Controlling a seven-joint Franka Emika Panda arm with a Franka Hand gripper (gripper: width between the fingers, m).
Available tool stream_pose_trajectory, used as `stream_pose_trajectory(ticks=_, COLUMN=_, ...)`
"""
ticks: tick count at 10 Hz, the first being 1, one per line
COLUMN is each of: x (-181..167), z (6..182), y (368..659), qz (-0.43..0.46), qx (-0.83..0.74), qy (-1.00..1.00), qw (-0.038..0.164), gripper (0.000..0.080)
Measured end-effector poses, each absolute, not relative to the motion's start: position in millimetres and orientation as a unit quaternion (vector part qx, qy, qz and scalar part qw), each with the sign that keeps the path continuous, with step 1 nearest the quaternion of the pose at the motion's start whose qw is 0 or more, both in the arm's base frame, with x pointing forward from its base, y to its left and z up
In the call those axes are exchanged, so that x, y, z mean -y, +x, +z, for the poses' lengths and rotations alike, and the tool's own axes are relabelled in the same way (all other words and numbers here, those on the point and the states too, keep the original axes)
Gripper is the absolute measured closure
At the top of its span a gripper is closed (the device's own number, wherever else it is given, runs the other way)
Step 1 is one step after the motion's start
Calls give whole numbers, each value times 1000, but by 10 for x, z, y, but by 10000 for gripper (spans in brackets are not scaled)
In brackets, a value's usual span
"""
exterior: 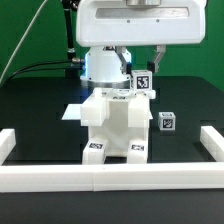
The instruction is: Assemble chair
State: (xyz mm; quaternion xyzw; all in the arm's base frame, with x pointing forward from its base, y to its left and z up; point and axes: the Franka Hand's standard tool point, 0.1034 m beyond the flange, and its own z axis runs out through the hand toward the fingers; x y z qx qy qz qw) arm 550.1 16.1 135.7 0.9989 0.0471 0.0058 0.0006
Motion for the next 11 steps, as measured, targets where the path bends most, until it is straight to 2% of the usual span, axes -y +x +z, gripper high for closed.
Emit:
stream_pose_trajectory(ticks=10, x=-153, z=1305, y=5595, qz=23, qx=-48, qy=999, qw=6, gripper=508)
stream_pose_trajectory(ticks=11, x=-153, z=1305, y=5594, qz=23, qx=-48, qy=999, qw=6, gripper=309)
